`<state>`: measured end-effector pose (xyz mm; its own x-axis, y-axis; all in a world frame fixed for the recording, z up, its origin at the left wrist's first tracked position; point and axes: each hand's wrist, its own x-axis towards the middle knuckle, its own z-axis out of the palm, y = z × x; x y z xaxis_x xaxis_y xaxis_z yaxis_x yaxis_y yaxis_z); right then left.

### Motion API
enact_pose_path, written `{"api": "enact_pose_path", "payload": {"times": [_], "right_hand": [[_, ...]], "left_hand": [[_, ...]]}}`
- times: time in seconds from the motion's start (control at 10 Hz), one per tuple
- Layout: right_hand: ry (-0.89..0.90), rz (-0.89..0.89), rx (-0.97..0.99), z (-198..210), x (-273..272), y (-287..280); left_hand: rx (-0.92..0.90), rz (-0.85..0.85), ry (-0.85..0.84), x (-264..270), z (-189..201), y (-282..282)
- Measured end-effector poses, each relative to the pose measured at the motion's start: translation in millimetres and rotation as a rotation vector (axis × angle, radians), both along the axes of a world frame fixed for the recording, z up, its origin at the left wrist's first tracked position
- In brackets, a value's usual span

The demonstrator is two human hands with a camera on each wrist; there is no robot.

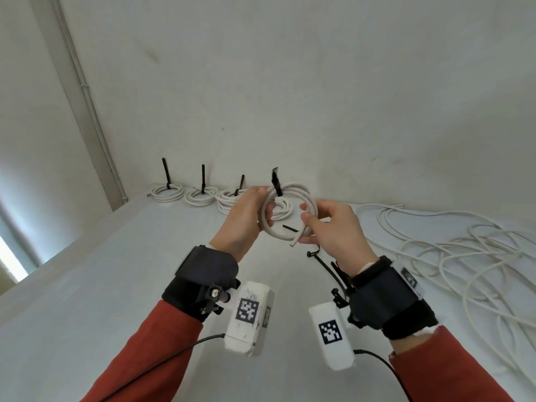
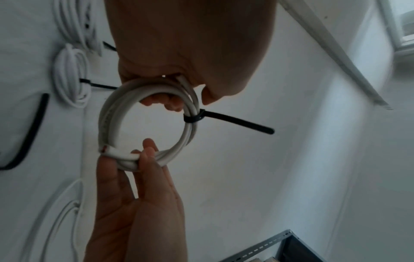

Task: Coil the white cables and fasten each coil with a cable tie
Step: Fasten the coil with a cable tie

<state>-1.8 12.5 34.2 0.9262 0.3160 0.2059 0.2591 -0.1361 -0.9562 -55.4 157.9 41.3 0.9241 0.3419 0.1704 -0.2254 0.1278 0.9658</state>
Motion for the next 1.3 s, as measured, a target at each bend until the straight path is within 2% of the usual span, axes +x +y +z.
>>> {"api": "enact_pose_path", "payload": {"times": [0.1,0.2,0.3,0.4,0.5,0.6,0.8,0.9,1.0,1.1,1.2,1.3], "right_hand": [[0.132,-0.075,0.066,-7,12,-6],[0.185,-0.136,0.086,-14,24,-10],[0.211,-0.169,0.115,-21,31,-12],[0.244,-0.178,0.146,-28,34,-12],[0.312,-0.139,0.173,-31,37,-16],[0.36,-0.106,0.187,-30,42,-20],[0.386,-0.199,0.144,-31,80,-18],[0.395,-0.239,0.086,-36,110,-13],[0.423,-0.2,-0.02,-34,127,-10],[0.431,-0.133,-0.1,-39,140,-5],[0.505,-0.177,-0.114,-44,154,0],[0.237,-0.105,-0.528,-29,140,0]], "left_hand": [[-0.065,-0.013,0.077,6,-12,-3],[-0.061,-0.015,0.145,9,-24,-3],[-0.089,0.051,0.154,16,-35,-3],[-0.16,0.195,0.176,27,-47,-1],[-0.153,0.241,0.218,42,-62,-1],[-0.092,0.187,0.264,55,-72,-5],[0.462,0.109,0.35,92,-72,-12],[0.621,0.113,0.388,116,-64,-13],[0.779,0.112,0.446,137,-58,-9],[0.9,0.08,0.503,151,-55,-6],[0.945,0.08,0.527,163,-55,-2],[1.058,0.097,0.536,172,-53,0]]}}
